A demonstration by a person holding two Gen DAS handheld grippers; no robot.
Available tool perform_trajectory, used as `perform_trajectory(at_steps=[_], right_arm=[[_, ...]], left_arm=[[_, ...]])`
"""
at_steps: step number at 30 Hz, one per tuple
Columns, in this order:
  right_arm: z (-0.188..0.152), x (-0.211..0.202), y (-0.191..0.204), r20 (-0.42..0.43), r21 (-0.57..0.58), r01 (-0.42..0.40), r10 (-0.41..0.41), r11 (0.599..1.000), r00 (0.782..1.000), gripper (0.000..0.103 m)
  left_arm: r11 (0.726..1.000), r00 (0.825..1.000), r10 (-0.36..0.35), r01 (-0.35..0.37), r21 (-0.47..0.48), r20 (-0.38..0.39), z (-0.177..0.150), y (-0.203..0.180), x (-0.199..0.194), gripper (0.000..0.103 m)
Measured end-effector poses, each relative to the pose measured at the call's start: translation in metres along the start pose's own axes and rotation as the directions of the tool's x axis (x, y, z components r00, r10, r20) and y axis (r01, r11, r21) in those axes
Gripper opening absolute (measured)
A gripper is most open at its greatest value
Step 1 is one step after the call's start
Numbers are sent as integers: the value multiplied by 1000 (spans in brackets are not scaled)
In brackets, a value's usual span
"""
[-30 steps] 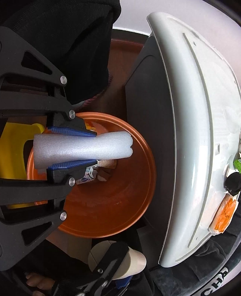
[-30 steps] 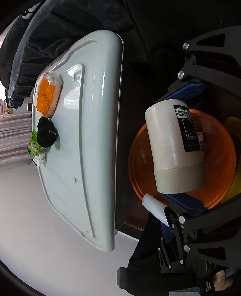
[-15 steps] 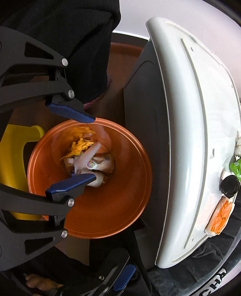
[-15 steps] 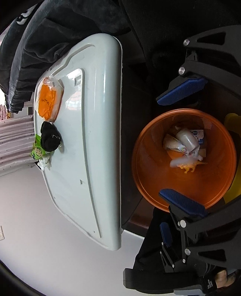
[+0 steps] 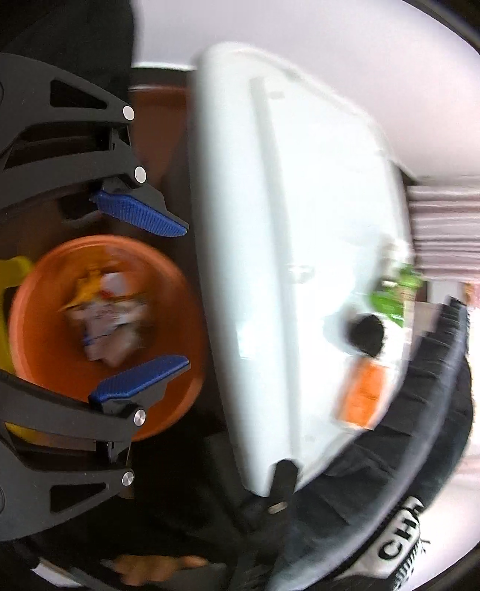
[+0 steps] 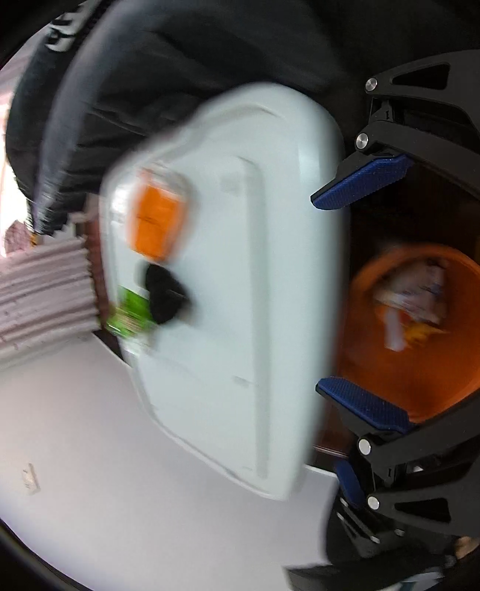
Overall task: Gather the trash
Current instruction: 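Grasp the orange-and-white plastic bag with the right tool, then grasp the black sock with the left tool while the right tool holds the bag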
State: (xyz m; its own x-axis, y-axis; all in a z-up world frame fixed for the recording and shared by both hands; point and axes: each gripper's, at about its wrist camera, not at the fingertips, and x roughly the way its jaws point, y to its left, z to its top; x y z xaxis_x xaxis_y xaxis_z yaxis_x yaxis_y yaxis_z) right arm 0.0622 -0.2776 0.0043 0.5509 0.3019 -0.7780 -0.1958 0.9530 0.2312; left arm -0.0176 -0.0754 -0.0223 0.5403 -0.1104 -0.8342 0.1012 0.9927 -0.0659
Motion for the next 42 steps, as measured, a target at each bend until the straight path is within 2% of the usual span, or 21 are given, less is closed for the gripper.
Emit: perform_trajectory(at_steps=[4,10,14,19,20,22,23,25,26,29,32,35,39,42], right_arm=[[58,10,-24,78,-9,109,-108,994,991,94],[123,63,-62,34,-39,172,-171,984,985,94],[142,111,-69,-23,-172,168,-175,971,984,95],[143,148,-78,-87,-188,132,-151,973,985,94],[141,152,-78,-99,-193,136,-157,972,983,92],[136,162,-76,-143,-219,122,-156,968,977,69],[134,163,-75,-152,-215,118,-152,969,977,64],[133,159,-71,-157,-210,87,-121,974,980,46],[132,157,-67,-164,-204,65,-100,977,981,25],[129,152,-57,-162,-211,104,-140,972,977,19],[129,140,-53,-140,-197,134,-163,971,977,18],[132,106,-54,-68,-122,171,-180,978,981,17],[124,53,-57,50,-2,128,-128,992,991,17],[111,35,-60,90,40,95,-98,995,991,18]], left_arm=[[1000,997,-16,17,-7,75,27,-1,2,67],[998,996,-27,31,-46,81,37,9,16,67],[996,998,-47,50,-72,39,34,12,30,67],[997,998,-59,61,-57,39,36,9,33,67],[997,997,-63,65,-51,42,36,7,34,67],[997,997,-63,65,-42,40,36,4,35,67],[997,997,-64,66,-40,37,36,3,37,67],[997,997,-69,70,-42,27,37,2,41,67],[997,997,-68,69,-45,25,37,2,42,67],[997,998,-65,66,-47,18,41,1,45,67],[996,998,-68,69,-56,16,52,0,48,67],[996,997,-77,79,-52,23,73,-3,56,67],[996,995,-93,94,-7,42,112,-15,74,67],[994,993,-101,98,44,54,143,-28,90,67]])
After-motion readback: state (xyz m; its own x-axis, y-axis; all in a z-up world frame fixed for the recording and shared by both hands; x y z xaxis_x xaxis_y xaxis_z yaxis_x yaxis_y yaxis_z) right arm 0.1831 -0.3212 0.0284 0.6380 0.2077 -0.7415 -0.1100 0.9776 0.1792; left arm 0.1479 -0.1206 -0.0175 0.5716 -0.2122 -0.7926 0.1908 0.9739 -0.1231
